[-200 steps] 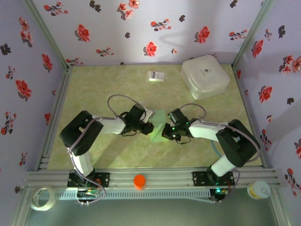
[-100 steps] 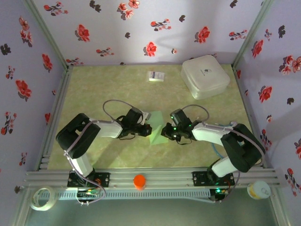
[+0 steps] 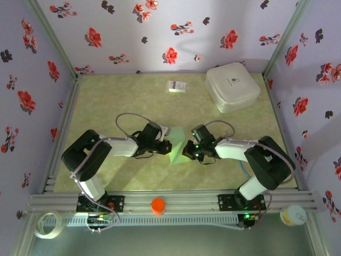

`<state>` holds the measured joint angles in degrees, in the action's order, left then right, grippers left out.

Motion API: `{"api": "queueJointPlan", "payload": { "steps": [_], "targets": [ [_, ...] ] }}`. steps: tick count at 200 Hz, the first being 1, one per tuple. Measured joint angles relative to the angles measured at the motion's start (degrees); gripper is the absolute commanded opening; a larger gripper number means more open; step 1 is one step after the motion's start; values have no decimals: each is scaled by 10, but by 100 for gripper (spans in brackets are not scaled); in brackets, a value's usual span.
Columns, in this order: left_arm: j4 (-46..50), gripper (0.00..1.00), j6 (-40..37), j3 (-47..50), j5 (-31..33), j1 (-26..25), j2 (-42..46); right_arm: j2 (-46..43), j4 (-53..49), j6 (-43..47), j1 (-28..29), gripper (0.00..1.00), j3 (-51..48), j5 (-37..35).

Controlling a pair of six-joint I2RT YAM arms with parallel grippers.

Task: Fold a paper plane with a square sheet of paper (pick it up from the middle)
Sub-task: Fold the triangle a second time at the center of the table.

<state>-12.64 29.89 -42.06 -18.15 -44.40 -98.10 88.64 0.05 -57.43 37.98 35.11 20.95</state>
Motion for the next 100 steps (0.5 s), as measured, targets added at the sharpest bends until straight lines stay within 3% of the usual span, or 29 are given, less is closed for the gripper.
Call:
{"api": "queueJointPlan", "payload": {
  "steps": [100],
  "targets": [
    [9,4,-20,-1,10,0,1,0,-1,3,0,4,1,0]
  ]
}}
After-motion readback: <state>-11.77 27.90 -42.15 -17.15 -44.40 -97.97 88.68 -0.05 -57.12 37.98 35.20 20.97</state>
